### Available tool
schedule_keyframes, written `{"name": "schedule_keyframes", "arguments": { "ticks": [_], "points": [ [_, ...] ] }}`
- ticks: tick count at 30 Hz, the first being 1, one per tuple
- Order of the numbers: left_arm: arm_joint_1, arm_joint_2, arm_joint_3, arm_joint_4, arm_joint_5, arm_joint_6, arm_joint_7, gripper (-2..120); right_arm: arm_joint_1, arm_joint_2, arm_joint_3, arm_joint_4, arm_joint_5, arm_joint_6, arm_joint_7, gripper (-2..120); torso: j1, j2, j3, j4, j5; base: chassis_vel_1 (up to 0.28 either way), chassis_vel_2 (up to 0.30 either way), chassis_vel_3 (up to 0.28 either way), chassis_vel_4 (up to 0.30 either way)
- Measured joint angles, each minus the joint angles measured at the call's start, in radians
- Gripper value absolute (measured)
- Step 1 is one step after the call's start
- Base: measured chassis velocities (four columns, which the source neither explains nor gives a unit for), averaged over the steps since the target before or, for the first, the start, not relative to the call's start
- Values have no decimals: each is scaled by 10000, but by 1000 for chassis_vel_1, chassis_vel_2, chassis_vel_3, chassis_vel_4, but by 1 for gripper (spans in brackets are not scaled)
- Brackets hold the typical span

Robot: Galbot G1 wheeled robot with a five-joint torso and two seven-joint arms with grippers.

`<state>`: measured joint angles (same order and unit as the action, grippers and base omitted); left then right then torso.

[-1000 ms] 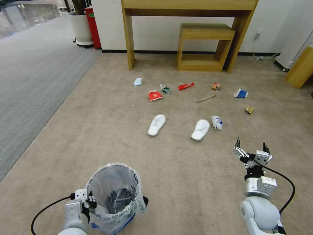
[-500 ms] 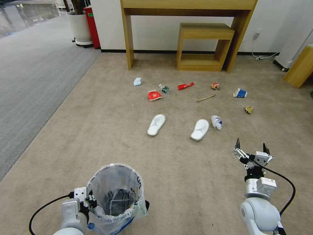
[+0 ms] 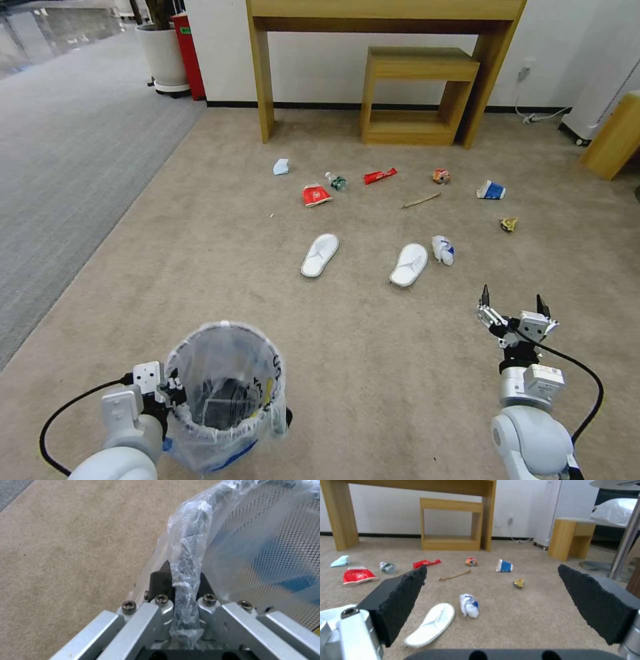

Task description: Pick up the trash bin and place the garbage on the floor into it.

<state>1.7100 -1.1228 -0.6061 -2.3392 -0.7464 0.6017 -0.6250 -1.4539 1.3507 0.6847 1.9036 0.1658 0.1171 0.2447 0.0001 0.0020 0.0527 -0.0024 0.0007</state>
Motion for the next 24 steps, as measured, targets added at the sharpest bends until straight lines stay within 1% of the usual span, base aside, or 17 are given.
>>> {"name": "schedule_keyframes", "arguments": {
  "ticks": [4, 16, 24],
  "points": [
    [-184, -52, -130, -39, -259, 25, -68, 2, -40, -16, -1, 0, -10, -4, -5, 100, 0, 0, 0, 0, 0, 0, 0, 0, 0],
    [-936, -532, -470, -87, -1087, 96, -291, 2, -249, -146, 53, 15, -21, -22, -13, 100, 0, 0, 0, 0, 1, 0, 0, 0, 0],
    [-1261, -584, -739, -92, -1557, 159, -453, 2, -345, -249, 54, 76, 224, -6, -15, 100, 0, 0, 0, -1, 2, 0, 0, 0, 0]
  ]
}}
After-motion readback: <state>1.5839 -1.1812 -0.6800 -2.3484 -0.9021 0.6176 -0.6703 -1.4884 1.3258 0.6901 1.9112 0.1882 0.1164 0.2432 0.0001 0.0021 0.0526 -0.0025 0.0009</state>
